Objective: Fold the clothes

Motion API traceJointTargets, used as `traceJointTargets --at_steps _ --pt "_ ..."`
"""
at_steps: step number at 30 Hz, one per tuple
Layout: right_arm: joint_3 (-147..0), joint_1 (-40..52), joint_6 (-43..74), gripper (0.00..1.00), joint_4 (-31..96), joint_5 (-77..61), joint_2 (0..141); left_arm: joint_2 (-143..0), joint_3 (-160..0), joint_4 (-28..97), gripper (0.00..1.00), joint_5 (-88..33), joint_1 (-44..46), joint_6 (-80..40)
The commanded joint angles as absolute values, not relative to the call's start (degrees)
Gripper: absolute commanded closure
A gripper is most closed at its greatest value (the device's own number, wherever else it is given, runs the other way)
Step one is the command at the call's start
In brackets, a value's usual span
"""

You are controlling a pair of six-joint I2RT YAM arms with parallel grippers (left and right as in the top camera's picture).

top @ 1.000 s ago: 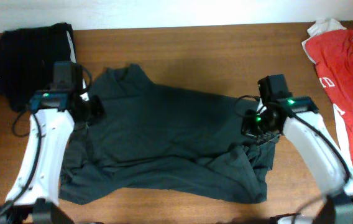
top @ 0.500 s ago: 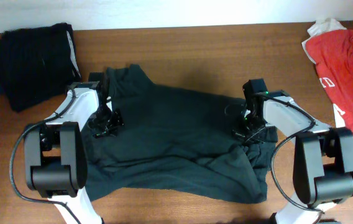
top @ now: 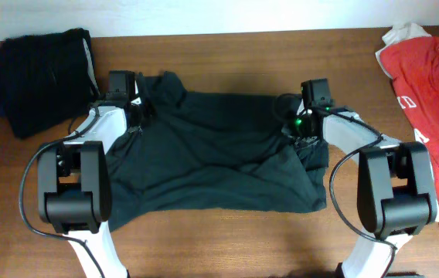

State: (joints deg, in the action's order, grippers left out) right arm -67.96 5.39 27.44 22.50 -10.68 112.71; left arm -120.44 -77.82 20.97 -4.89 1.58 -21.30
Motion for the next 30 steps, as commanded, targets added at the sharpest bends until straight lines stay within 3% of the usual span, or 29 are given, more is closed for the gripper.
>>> traceJointTargets --at_steps 1,6,8,10,12,13,15,20,21,23,27,30 --pt "-76.51 0.23 23.38 0.9 25.85 -6.44 114.67 -125.91 -75.09 19.07 1.0 6.15 -3.81 -27.0" --pt "-93.76 -2.66 19.92 0.89 39.44 -5.41 114.83 -125.86 -83.24 23.81 0.99 5.85 -9.06 -27.42" --pt "-100.16 -2.02 16.58 0.64 50.15 -12.64 114.8 -125.86 -92.75 34.24 0.89 5.63 -8.4 -27.38" --pt "-102.02 0.1 10.7 0.43 60.03 -20.93 114.8 -125.86 -104.01 47.33 0.67 5.15 -6.87 -27.38" --pt "-100.07 4.38 4.67 0.32 66.89 -20.56 114.8 -125.86 -112.03 58.15 0.01 1.48 -4.95 -27.35" --pt "-97.58 7.51 2.2 0.18 67.48 -19.66 114.8 -125.86 -114.17 62.85 0.01 -3.51 -4.1 -26.89" --pt "-92.12 11.62 2.15 0.01 64.95 -16.78 114.83 -125.89 -114.17 67.77 0.01 -4.75 -3.51 -25.21" --pt "-75.99 14.22 3.88 0.01 49.56 -16.69 114.8 -125.89 -114.15 74.06 0.01 -4.73 -3.42 -22.17" --pt "-75.9 14.22 3.88 0.29 49.43 -16.69 114.83 -125.89 -114.15 74.06 0.01 -4.73 -3.4 -22.17" --pt "-75.96 14.17 4.16 0.44 49.36 -16.69 114.8 -125.89 -114.15 74.06 0.01 -4.71 -3.42 -22.17" --pt "-81.56 11.44 6.72 0.92 58.39 -15.86 114.78 -125.89 -114.04 74.24 0.01 -3.25 -3.4 -22.17" --pt "-87.72 9.23 6.92 0.96 69.71 -15.81 114.34 -125.89 -114.04 74.19 0.01 -3.25 -3.4 -22.17"
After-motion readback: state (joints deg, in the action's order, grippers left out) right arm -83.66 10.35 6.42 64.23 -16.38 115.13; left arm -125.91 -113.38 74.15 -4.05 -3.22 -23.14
